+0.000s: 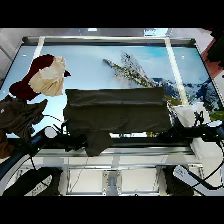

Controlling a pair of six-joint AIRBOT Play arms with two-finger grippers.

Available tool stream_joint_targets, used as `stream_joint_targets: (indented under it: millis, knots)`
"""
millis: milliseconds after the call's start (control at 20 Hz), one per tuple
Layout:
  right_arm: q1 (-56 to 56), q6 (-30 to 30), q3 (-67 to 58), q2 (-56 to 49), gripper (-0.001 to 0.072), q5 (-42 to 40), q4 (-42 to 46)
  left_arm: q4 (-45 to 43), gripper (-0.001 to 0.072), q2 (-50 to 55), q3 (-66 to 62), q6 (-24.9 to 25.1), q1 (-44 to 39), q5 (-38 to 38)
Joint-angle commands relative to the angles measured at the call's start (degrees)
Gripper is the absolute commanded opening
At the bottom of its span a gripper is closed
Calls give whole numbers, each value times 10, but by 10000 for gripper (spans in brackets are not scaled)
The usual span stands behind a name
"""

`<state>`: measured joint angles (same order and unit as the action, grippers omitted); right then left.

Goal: Fold the shirts.

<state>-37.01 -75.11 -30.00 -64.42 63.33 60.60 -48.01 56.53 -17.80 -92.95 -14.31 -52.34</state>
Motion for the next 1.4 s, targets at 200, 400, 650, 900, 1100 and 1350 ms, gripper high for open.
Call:
stream_joint_targets:
  millis: [200, 400, 650, 900, 1100, 1350]
  knots:
    - [0, -5, 0, -23, 386, -40, -27, 0, 13, 0, 0, 0, 0, 0]
    - [13, 0, 0, -44, 331, -42, -38, 0, 14, 0, 0, 0, 0, 0]
    - [13, 24, -1, -44, 32, -54, -71, 0, 14, 0, 0, 0, 0, 0]
    - [11, 77, -16, -12, 30, 8, -107, -13, 13, 0, -48, 52, 0, -71]
    - [11, 77, -99, 28, 30, 82, -73, -49, 13, -6, -149, 51, 0, -122]
    - [12, 76, -184, 54, 29, 108, -78, -45, 13, -7, -273, 51, 0, -116]
